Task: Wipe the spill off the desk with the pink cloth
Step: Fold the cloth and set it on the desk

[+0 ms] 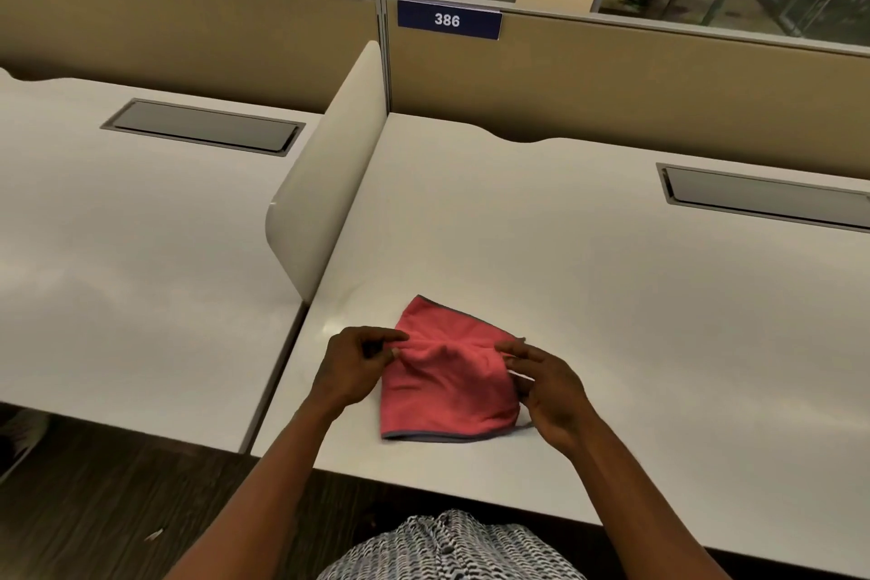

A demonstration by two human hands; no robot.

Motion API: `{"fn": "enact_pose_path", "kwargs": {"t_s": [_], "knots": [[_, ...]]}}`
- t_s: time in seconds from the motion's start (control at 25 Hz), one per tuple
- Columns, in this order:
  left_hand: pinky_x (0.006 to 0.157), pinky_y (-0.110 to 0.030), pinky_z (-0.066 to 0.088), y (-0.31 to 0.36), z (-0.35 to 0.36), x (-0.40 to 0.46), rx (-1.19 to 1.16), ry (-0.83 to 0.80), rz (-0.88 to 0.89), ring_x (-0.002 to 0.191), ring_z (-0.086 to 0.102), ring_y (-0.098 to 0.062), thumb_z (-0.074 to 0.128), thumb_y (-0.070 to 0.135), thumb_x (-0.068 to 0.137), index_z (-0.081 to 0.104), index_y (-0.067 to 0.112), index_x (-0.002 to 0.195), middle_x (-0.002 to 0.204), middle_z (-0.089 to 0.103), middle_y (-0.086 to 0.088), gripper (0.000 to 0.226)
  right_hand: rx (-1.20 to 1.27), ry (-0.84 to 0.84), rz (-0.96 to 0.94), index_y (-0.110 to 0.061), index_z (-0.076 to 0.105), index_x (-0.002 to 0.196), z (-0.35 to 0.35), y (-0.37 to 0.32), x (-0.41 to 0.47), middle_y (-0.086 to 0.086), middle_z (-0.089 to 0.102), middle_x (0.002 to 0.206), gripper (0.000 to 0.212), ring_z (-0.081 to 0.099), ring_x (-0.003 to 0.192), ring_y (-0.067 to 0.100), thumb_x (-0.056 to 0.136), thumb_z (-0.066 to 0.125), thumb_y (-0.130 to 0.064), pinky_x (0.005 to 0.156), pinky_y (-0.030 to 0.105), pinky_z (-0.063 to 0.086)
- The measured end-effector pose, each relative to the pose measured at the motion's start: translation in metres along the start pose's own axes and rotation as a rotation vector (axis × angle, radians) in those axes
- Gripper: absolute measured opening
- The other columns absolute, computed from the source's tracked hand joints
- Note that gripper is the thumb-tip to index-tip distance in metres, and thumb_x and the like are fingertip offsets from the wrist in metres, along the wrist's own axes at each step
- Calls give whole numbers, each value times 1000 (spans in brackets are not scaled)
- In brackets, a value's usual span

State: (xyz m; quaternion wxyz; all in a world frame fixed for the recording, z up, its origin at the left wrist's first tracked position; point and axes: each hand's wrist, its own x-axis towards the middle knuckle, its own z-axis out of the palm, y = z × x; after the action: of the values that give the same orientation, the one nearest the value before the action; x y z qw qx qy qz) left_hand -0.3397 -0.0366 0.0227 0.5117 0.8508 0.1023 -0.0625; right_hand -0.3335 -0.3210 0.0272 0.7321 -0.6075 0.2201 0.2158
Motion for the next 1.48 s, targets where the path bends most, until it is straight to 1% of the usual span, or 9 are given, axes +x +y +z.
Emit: {"fn": "enact_pose_path", "kwargs": {"t_s": [0.12,0.24,0.4,0.56,0.8,1.0,1.08,1.24,1.48], "knots": [[63,-8,49,3,2,2,-4,-24,-26,72,66,2,82,20,84,81,36,97,78,74,21,20,-75,21,-5,-14,78,107,10,9,3,9,79,106,28,69,88,19,95,61,4,74,26,51],[62,-8,48,4,4,2,0,-8,-27,69,63,5,88,27,78,81,34,97,86,74,20,22,79,59,-30,-12,74,112,13,9,7,9,80,111,42,72,99,18,91,51,16,84,27,52],[65,-7,49,-1,2,4,14,30,-43,70,65,4,89,22,76,82,26,99,85,75,13,24,69,121,-93,-7,65,130,9,6,8,13,81,104,52,76,91,18,87,60,22,80,24,59],[71,-10,53,2,-6,8,3,70,-21,79,70,4,91,23,74,82,27,96,81,75,22,24,30,172,-218,-15,65,133,9,-5,3,13,82,98,61,77,104,25,83,71,19,102,38,56],[79,-22,52,17,-18,14,37,110,73,83,70,3,86,21,79,81,33,91,82,75,26,18,-219,154,-433,-48,65,128,9,-32,-13,-6,82,104,67,78,103,11,87,71,5,90,38,59],[76,-19,47,36,-22,22,68,169,156,85,69,4,82,18,83,77,40,84,82,73,31,23,-450,99,-767,-42,64,132,0,-55,-16,-18,72,129,68,74,110,9,87,70,8,92,25,59],[76,-19,47,40,-21,25,45,194,150,85,68,5,80,17,84,77,43,83,82,73,30,26,-494,67,-811,-39,66,130,0,-60,-14,-19,73,126,66,75,107,9,87,69,10,94,21,57],[80,-20,52,38,-18,31,-100,178,54,87,70,3,80,19,87,80,43,81,86,77,19,25,-200,27,-610,-27,75,114,-1,-63,-2,3,82,99,50,78,100,19,86,70,14,88,26,60],[98,-43,56,36,-2,31,-367,136,-70,90,76,-20,72,9,91,83,26,96,92,80,-8,20,229,19,-221,-14,71,115,-7,-65,15,16,81,99,42,78,85,21,87,66,17,71,26,62]]}}
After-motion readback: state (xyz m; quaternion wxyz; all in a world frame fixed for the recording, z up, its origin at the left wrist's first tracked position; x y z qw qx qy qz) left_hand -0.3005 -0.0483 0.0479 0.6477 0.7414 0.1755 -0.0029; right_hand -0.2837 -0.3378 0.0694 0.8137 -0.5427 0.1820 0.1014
